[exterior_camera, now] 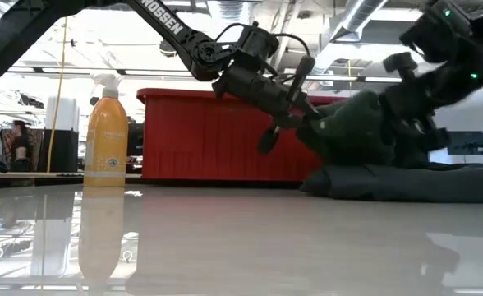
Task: Fold Laundry from Bin
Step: Stack the green polo shirt on top of the black short
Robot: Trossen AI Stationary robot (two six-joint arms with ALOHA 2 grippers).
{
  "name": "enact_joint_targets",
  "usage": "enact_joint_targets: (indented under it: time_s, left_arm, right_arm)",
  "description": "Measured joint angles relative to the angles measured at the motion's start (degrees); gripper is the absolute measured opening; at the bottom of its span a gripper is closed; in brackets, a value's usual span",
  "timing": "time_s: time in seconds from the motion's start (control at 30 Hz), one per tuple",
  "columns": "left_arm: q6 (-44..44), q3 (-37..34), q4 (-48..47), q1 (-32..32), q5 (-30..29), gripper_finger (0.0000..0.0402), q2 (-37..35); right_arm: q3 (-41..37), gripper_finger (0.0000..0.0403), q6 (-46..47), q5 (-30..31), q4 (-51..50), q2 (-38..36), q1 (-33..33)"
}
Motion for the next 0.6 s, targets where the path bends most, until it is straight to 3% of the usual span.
enact_joint_targets:
  time_s: [0.17,0.47,0.6]
  left_arm:
    - [2.5,0.0,-6.6,-0.4,0.2,0.0005,0.0]
    - [4.7,0.0,-12.2,-1.4,-0.1,0.0005,0.0]
    - [4.6,0.0,-12.0,-1.8,-1.2,0.0005,-0.1]
  right_arm:
    - [2.6,0.0020,4.8,4.8,-15.8,-1.1,-2.9]
    - [12.3,0.0020,3.0,6.1,-21.1,-10.5,-7.2]
    - [19.5,0.0020,1.0,-3.4,-19.6,-13.7,-9.7]
